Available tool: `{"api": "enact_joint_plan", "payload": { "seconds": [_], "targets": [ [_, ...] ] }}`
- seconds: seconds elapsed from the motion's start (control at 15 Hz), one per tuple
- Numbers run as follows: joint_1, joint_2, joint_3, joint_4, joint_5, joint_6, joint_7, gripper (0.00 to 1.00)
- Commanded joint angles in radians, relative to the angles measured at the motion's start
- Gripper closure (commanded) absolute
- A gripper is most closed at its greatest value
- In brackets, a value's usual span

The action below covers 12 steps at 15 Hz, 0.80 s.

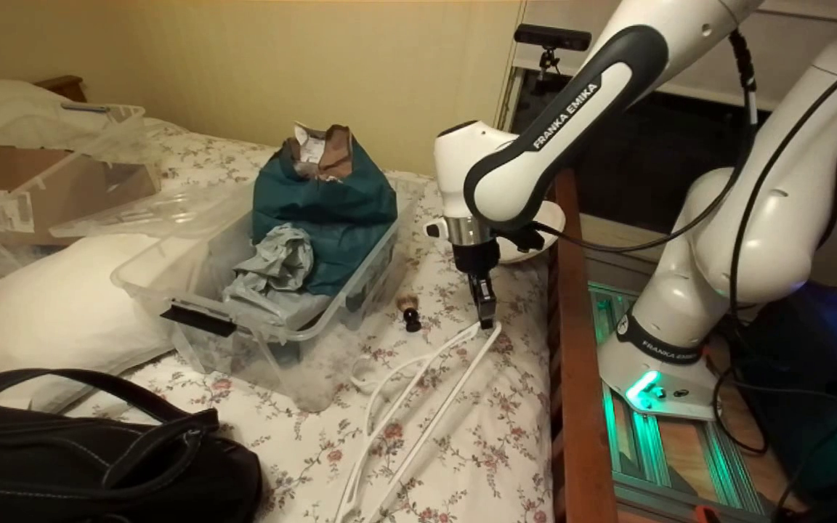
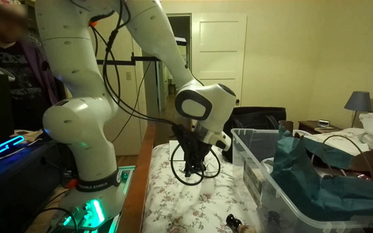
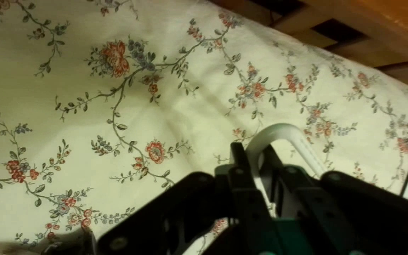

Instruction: Put the clothing hanger into the plastic container box

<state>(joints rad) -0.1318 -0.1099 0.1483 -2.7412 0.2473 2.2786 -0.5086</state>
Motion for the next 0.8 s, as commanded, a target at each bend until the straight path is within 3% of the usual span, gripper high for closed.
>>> {"api": "enact_joint_plan", "payload": {
  "seconds": [0.0,0.13,0.2,0.4,0.53,0.73],
  "targets": [
    [0.096,-0.208,-0.076,0.001,0.002,-0.197,0.071,0.95],
    [0.14,-0.341,-0.109,-0.055,0.019,-0.276,0.078,0.94],
    [0.158,-0.345,-0.125,-0.003,0.018,-0.347,0.084,0.95],
    [0.215,-0.487,-0.162,-0.045,0.043,-0.476,0.07,0.94],
    [0.252,-0.514,-0.184,-0.003,0.075,-0.565,0.058,0.94],
    [0.286,-0.598,-0.198,-0.014,0.146,-0.537,0.054,0.94]
  ]
}}
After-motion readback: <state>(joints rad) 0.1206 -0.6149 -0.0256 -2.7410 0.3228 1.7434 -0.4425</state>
